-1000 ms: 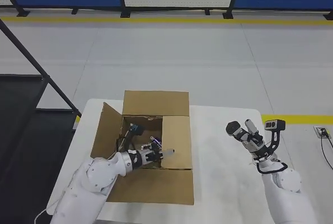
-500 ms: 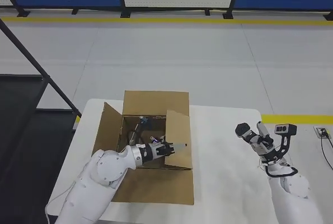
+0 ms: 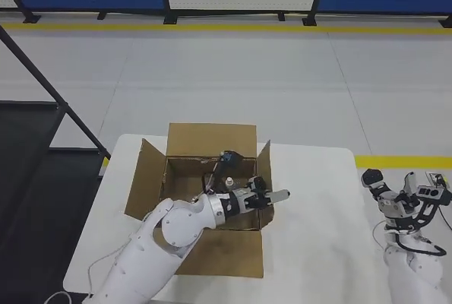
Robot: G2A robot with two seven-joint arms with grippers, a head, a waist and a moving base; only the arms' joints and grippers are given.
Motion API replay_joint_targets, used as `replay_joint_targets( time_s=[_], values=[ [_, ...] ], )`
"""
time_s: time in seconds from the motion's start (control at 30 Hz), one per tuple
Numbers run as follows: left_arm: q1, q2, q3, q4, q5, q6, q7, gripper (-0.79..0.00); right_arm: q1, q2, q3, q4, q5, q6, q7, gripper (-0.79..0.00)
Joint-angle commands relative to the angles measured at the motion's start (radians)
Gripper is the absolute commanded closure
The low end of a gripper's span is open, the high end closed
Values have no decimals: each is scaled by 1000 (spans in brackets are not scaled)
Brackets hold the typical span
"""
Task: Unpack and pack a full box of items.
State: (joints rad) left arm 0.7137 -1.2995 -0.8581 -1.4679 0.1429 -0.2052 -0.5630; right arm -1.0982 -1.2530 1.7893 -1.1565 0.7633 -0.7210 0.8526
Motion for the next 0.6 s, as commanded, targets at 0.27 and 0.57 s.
replay_joint_targets(
  time_s=[0.27, 0.57],
  values=[
    [-130, -94, 186, 224, -38, 56, 36, -785, -34, 16, 52, 21, 11, 3, 16, -785],
    [-174, -145, 233, 347, -51, 81, 41, -785, -20, 19, 28, 20, -12, 21, -6, -785]
  ],
)
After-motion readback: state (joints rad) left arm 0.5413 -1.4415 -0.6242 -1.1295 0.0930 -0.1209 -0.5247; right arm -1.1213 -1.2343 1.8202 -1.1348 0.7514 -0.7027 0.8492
